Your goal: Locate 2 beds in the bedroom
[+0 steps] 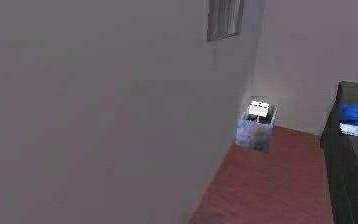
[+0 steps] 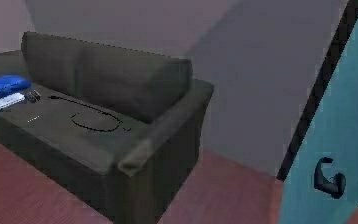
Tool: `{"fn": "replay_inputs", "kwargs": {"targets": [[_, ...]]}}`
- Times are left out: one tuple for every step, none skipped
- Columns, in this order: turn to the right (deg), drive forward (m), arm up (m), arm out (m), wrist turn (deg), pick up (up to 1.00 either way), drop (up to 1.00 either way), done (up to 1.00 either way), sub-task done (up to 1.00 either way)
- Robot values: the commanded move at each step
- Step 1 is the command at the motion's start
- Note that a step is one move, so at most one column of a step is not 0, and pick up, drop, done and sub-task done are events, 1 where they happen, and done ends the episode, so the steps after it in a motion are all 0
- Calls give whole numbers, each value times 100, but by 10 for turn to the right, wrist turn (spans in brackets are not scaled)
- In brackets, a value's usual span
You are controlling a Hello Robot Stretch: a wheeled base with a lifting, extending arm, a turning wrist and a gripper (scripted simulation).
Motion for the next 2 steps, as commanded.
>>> {"fn": "replay_inputs", "kwargs": {"targets": [[450,0,0,0,0,0,0,0,0],[450,0,0,0,0,0,0,0,0]]}}
